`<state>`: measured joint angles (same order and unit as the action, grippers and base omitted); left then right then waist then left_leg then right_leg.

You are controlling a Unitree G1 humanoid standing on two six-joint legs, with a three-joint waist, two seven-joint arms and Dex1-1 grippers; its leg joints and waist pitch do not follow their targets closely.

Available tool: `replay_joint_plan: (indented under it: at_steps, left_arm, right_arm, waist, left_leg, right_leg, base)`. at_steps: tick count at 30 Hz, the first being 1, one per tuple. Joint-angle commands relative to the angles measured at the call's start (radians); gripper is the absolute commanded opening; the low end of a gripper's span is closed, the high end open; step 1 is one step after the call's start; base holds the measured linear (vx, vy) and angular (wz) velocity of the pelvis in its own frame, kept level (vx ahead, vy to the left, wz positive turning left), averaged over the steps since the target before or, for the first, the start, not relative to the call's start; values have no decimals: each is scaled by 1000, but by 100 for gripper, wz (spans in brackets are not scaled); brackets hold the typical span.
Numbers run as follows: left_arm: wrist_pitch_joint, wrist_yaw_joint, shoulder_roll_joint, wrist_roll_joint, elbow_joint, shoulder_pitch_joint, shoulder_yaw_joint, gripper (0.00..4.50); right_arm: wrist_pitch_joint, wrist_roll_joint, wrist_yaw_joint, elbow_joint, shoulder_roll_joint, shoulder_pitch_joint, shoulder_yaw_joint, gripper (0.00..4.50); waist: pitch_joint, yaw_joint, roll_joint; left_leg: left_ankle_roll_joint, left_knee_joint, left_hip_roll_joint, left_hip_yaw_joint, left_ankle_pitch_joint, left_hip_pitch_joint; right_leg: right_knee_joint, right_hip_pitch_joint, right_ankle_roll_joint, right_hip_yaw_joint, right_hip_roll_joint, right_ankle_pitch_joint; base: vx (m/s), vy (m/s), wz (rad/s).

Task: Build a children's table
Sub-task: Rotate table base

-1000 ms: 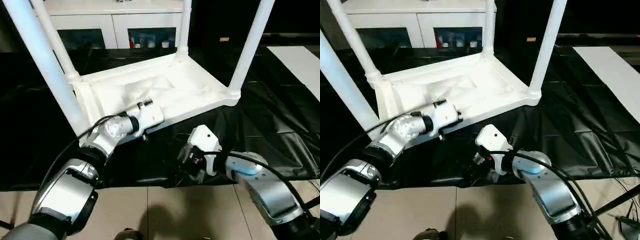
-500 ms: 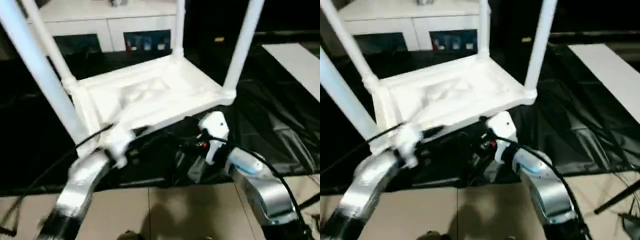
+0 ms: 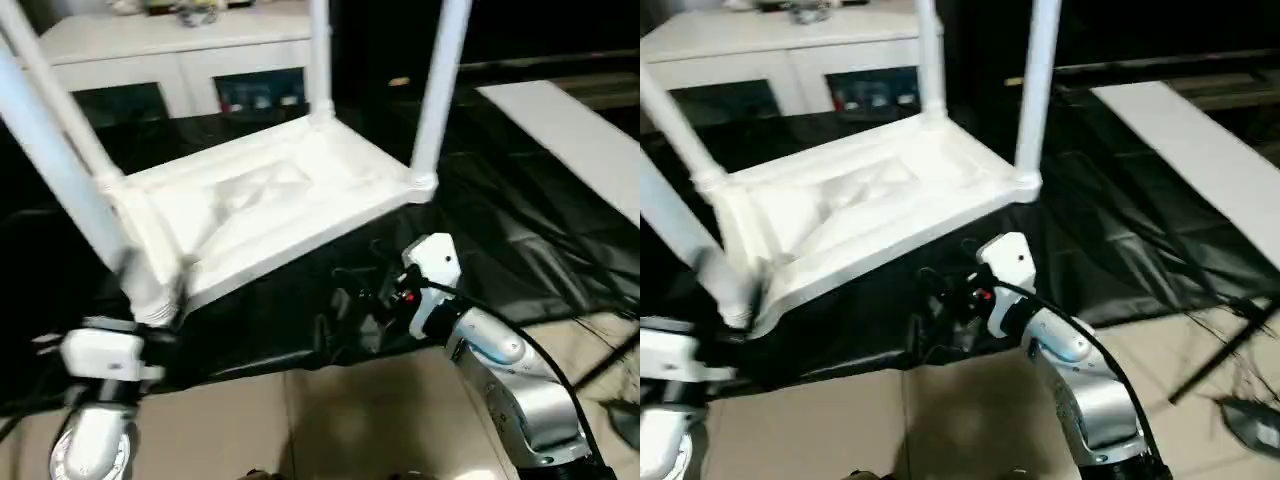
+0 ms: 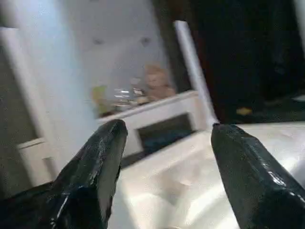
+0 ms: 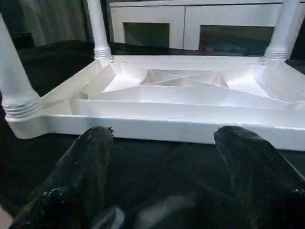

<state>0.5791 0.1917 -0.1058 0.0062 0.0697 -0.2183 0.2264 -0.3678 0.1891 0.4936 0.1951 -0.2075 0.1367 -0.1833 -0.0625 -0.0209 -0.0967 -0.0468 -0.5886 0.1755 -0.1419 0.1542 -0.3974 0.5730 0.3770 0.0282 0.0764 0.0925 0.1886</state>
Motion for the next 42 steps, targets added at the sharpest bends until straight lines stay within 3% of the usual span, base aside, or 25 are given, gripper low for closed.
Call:
replay_joint_plan:
  at_steps: [1, 2, 3, 4, 5, 6, 7, 8, 9, 10, 11, 12, 13, 14, 15, 16, 17, 18, 19, 20, 22, 30, 35, 38, 42]
  left_arm:
    - [-20, -49, 16, 25, 8, -6, 19, 367]
    - [-34, -75, 30, 24, 6, -11, 28, 367]
    - [-43, -87, 36, 21, 6, -12, 32, 381]
    - [-45, -88, 36, 21, 6, -12, 33, 402]
    - [-46, -89, 36, 21, 6, -12, 34, 402]
    - [-59, -97, 40, 18, 5, -7, 39, 406]
    - [-77, -94, 33, 5, -6, 10, 42, 415]
    - [-98, -94, 30, -14, -14, 25, 45, 415]
    - [-139, -80, 25, -51, -22, 41, 40, 434]
    - [-152, -67, 16, -73, -26, 58, 34, 434]
    - [-158, -59, 11, -85, -27, 67, 30, 434]
    - [-183, -28, 0, -102, -18, 77, 8, 434]
    - [-211, -15, -3, -120, -13, 93, 0, 434]
    - [-248, -8, -4, -134, -10, 105, -5, 434]
    - [-264, -23, -7, -121, -20, 125, 3, 434]
    - [-266, -27, -7, -117, -22, 128, 5, 434]
    - [-306, -67, -12, -82, -47, 163, 26, 434]
    - [-320, -78, -14, -73, -55, 172, 31, 434]
    - [-326, -97, -17, -73, -68, 190, 44, 434]
    - [-340, -123, -21, -60, -78, 203, 55, 434]
    - [-355, -144, -22, -84, -84, 221, 65, 434]
    - [-483, -200, -20, -83, -115, 299, 73, 434]
    - [-531, -244, -55, -76, -205, 391, 92, 434]
    - [-553, -236, -67, -75, -242, 426, 83, 434]
    - [-619, -171, -74, -83, -294, 500, 31, 434]
  right_arm:
    - [-1, 8, 28, 19, -11, 6, -13, 379]
    - [-19, 29, 84, 33, -34, 0, -37, 379]
    - [-32, 45, 120, 46, -50, -6, -51, 379]
    - [-40, 57, 143, 55, -60, -10, -60, 379]
    - [-44, 62, 155, 60, -65, -12, -64, 379]
    - [-53, 81, 190, 75, -80, -17, -76, 379]
    - [-76, 108, 229, 92, -97, -19, -87, 379]
    - [-88, 126, 256, 103, -108, -19, -96, 379]
    - [-97, 135, 271, 109, -116, -17, -102, 379]
    - [-95, 131, 273, 105, -116, -12, -107, 379]
    - [-90, 125, 270, 101, -114, -8, -109, 379]
    - [-81, 113, 258, 87, -106, 1, -108, 379]
    - [-73, 103, 247, 74, -97, 11, -107, 379]
    - [-69, 99, 239, 66, -93, 18, -108, 379]
    - [-66, 96, 233, 60, -89, 24, -110, 379]
    - [-66, 96, 233, 60, -89, 25, -110, 379]
    - [-68, 94, 232, 60, -86, 29, -113, 379]
    - [-70, 93, 232, 60, -85, 29, -114, 379]
    - [-73, 95, 233, 64, -87, 30, -118, 379]
    - [-76, 96, 234, 67, -87, 32, -121, 379]
    - [-79, 95, 236, 69, -89, 33, -123, 379]
    - [-69, 88, 239, 57, -93, 49, -125, 379]
    - [-67, 84, 236, 52, -88, 64, -128, 379]
    - [-65, 82, 237, 48, -87, 70, -129, 379]
    - [-50, 67, 223, 31, -84, 84, -122, 379]
  waist:
    - [23, 15, -10]
    - [21, 31, 5]
    - [16, 29, 46]
    - [7, 3, 60]
    - [-11, -12, 43]
    - [21, -5, 14]
    - [30, -13, -12]
    - [24, -30, -22]
    - [22, -27, -31]
    - [2, -28, -26]
    - [-12, 2, -19]
    - [3, 14, 13]
    - [20, 11, 50]
    - [15, -2, 68]
    - [33, 6, 48]
    - [40, 20, 45]
    - [40, 32, 56]
    - [44, 36, 36]
    - [48, 37, 23]
    - [42, 30, 20]
    - [38, 21, 23]
    - [54, 28, 17]
    - [69, 34, 18]
    - [77, 39, 20]
    - [84, 52, 16]
  left_leg:
    - [-98, 199, 70, 10, 977, -9]
    - [-97, 200, 60, -24, 937, -12]
    - [-86, 9, -5, -50, 734, 115]
    - [-53, -172, -51, -19, 516, 205]
    - [-19, -203, -70, 47, 324, 164]
    - [-48, -22, -10, 68, 435, 35]
    - [-52, -5, 2, 68, 497, 82]
    - [-8, 75, 52, 104, 755, 73]
    - [-5, 101, 72, 109, 828, 70]
    - [7, 148, 98, 110, 965, 37]
    - [12, 191, 106, 92, 1064, 9]
    - [9, 148, 73, 66, 944, 39]
    - [-10, 76, 30, 60, 766, 78]
    - [-25, -101, -39, 35, 434, 134]
    - [-11, -94, -33, 47, 310, 120]
    - [-3, -33, -17, 56, 246, 71]
    - [-5, 29, 8, 55, 241, 29]
    - [-9, 34, 15, 46, 289, 40]
    - [-10, 33, 14, 42, 315, 47]
    - [-17, 41, 18, 39, 360, 36]
    - [-41, 50, 21, 44, 409, 18]
    - [-33, 57, 34, 33, 389, 28]
    - [-3, 48, 31, 32, 233, 16]
    - [20, 36, 30, 29, 110, 16]
    - [58, 26, 30, 25, 28, 21]
  right_leg:
    - [36, -49, -59, -6, -9, 471]
    - [53, -42, -47, -22, -15, 569]
    - [-142, 101, 8, -10, 14, 960]
    - [-246, 186, 0, -8, 103, 1120]
    - [-235, 155, -32, -42, 153, 1144]
    - [-105, -48, 17, 2, 111, 881]
    - [-95, -37, -17, 29, 77, 639]
    - [-41, -39, -63, 29, 17, 287]
    - [-13, -58, -86, 30, 20, 151]
    - [47, -90, -88, 28, 30, 27]
    - [114, -105, -56, 8, 24, 71]
    - [103, -90, -18, -54, 35, 340]
    - [10, -44, 11, -84, 59, 616]
    - [-141, 62, 24, -72, 105, 1131]
    - [-125, 45, -5, -98, 122, 1124]
    - [-89, 5, -33, -83, 95, 970]
    - [-52, -15, -55, -71, 49, 706]
    - [-47, -7, -85, -71, 39, 571]
    - [-47, -4, -104, -75, 41, 547]
    - [-49, -10, -122, -73, 39, 542]
    - [-51, -23, -98, -62, 39, 582]
    - [-44, -19, -166, -63, 36, 361]
    - [-24, -34, -204, -63, 36, 143]
    - [-6, -41, -239, -60, 35, -43]
    - [4, -42, -272, -58, 38, -163]
  base:
    - [-106, 0, -1]
    - [-82, -56, 10]
    - [-82, -56, 10]
    - [-58, -11, 0]
    - [34, 106, -45]
    - [34, 106, -45]
    - [13, 71, -24]
    - [-142, 2, 18]
    - [-142, 2, 18]
    - [-140, 3, 4]
    - [-80, -54, 7]
    - [-80, -54, 7]
    - [-38, -138, 9]
    - [-67, -125, -1]
    - [-67, -125, -1]
    - [-32, -71, -4]
    - [-4, -66, 6]
    - [-4, -66, 6]
    - [-41, -69, 20]
    - [0, 0, 0]
    - [0, 0, 0]
    - [0, 0, 0]
    - [44, 7, 3]
    - [58, 9, 0]
    - [30, 7, 0]
